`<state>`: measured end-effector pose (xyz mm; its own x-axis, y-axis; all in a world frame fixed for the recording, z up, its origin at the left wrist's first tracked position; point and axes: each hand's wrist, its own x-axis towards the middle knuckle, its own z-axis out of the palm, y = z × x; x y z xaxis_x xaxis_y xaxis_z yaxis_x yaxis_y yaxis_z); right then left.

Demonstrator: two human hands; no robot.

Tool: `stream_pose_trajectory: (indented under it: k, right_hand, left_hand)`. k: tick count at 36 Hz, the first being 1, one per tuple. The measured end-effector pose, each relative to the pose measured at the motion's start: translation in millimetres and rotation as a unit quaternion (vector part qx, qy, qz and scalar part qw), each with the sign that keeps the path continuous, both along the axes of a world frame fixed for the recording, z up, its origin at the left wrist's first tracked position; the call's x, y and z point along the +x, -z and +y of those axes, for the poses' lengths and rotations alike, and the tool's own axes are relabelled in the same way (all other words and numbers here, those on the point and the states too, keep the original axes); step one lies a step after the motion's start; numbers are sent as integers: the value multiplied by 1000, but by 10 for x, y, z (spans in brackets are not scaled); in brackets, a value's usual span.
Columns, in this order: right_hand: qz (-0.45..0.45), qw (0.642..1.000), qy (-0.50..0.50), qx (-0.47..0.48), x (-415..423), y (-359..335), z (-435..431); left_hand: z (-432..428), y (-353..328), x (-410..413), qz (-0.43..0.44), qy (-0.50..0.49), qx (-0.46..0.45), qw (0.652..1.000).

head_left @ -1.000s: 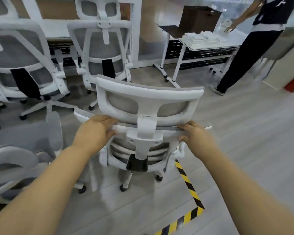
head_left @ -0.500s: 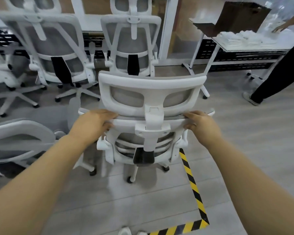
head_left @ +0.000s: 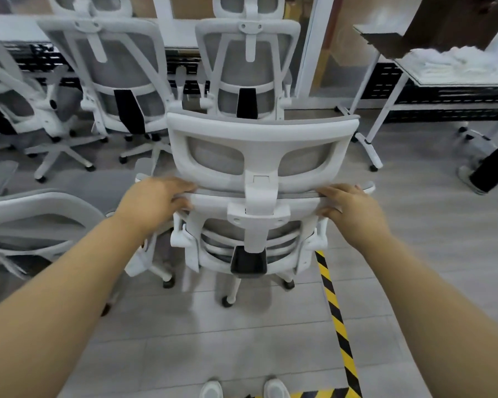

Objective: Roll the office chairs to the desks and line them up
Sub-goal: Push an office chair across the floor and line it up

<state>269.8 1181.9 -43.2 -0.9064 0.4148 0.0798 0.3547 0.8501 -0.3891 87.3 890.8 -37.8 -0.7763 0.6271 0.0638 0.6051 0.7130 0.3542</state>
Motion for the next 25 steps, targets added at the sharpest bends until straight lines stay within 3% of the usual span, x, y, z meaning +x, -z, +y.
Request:
stream_pose_trajectory:
  k: [9,25]
  right_hand:
    - [4,999,-44,5,-19,85,350]
    - [-13,998,-63,17,-29,39,434]
  left_hand:
    - [253,-6,343,33,-51,8,998]
    - [382,64,530,15,-102,28,994]
